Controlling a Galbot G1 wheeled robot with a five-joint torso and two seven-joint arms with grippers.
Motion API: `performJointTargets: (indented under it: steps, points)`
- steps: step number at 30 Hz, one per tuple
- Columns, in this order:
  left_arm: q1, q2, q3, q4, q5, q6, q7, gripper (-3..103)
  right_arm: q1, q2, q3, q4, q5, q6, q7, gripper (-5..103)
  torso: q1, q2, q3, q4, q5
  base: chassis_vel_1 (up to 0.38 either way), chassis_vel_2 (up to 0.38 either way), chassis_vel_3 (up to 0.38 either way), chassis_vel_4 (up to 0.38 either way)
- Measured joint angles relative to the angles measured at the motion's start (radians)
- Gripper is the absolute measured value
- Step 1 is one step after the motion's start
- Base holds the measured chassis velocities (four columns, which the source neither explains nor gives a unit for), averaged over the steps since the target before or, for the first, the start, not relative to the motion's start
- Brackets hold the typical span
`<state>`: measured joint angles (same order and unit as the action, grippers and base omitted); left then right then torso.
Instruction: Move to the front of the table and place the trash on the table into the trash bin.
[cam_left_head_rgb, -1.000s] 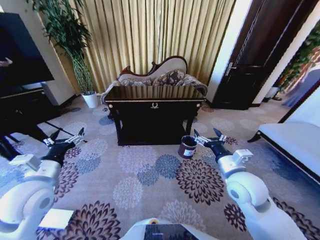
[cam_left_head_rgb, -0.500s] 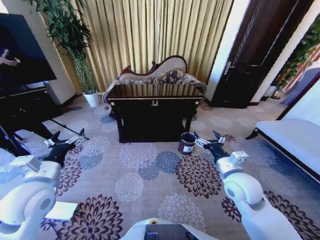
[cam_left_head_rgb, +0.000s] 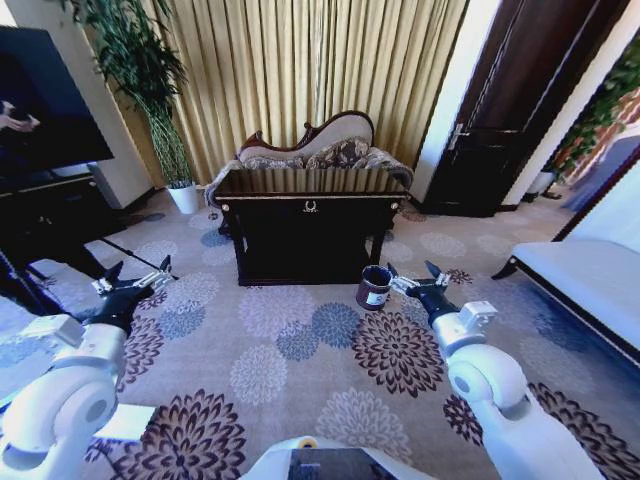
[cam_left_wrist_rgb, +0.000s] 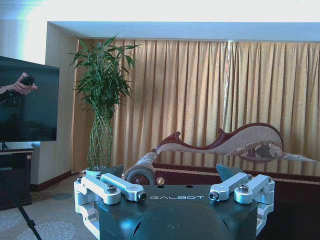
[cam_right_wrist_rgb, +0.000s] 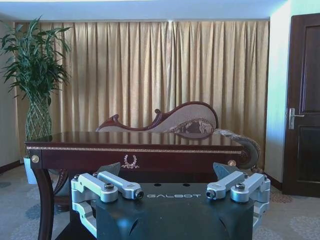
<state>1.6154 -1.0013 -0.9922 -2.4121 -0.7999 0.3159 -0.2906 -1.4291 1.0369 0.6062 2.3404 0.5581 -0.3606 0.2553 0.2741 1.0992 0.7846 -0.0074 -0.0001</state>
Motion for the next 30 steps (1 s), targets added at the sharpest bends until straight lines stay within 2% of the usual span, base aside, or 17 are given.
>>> performJointTargets:
  steps: [11,30]
  points:
    - [-0.005,0.004,0.003,0.005,0.0,-0.021,0.021,100,0.014,-0.006,0.015,0.019,0.014,-0.001,0.005,100,0.0,0.0,0.0,0.0,-0.0001,0.0,0.0,0.0,0.0]
    - [-0.007,0.007,0.004,-0.007,0.013,-0.001,0.017,100,0.015,-0.024,0.027,0.044,0.04,-0.03,0.015,100,0.0,0.0,0.0,0.0,-0.0001,0.0,0.0,0.0,0.0]
